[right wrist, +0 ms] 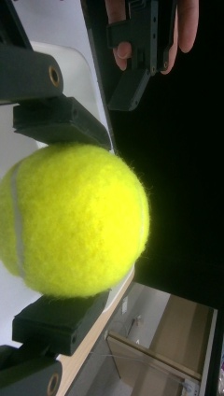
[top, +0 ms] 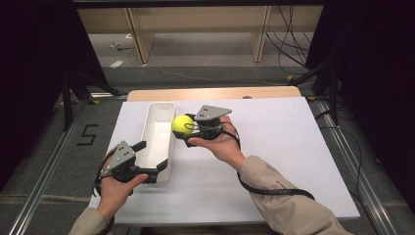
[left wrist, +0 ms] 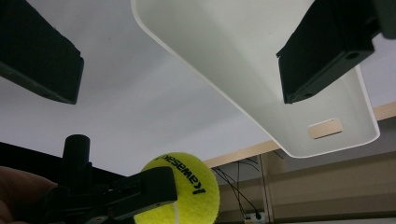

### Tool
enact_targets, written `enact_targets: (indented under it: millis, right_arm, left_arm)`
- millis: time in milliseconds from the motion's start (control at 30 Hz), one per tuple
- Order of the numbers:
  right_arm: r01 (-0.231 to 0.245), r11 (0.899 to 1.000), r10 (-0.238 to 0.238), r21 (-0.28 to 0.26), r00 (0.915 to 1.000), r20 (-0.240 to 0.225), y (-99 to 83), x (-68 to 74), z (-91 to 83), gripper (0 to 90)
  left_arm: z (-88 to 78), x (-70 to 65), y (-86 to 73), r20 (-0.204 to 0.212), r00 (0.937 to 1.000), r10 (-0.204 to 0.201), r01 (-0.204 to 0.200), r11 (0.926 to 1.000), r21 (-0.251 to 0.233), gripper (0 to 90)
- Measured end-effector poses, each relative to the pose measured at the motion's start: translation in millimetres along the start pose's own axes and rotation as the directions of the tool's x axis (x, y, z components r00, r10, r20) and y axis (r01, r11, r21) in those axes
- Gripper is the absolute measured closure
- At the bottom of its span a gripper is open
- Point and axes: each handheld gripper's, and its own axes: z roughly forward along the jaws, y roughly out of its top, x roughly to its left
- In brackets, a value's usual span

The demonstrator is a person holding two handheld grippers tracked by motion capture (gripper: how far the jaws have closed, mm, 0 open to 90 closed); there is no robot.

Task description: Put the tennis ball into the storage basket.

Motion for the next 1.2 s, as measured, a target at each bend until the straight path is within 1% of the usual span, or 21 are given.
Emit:
enact_targets:
  millis: [800, 1033, 1200]
  right_arm:
    - [0.003, 1.0, -0.003, -0.004, 0.9999, -0.014, 2.4, 3.4, 9.7, 27.8]
    - [0.006, 1.0, -0.006, 0.002, 0.9999, -0.016, 2.7, 3.6, 11.1, 27.8]
    - [0.006, 1.0, -0.006, -0.004, 0.9999, -0.016, 3.0, 3.9, 12.5, 27.8]
  left_arm:
    - [-0.3, 0.3, 0.1, -0.002, 1.0, 0.003, -0.003, 1.0, 0.0, 0.0]
    - [-0.3, 0.3, 0.1, -0.002, 1.0, 0.002, -0.002, 1.0, 0.0, 0.0]
    - [-0.2, 0.1, 0.0, -0.002, 1.0, 0.003, -0.003, 1.0, 0.001, 0.0]
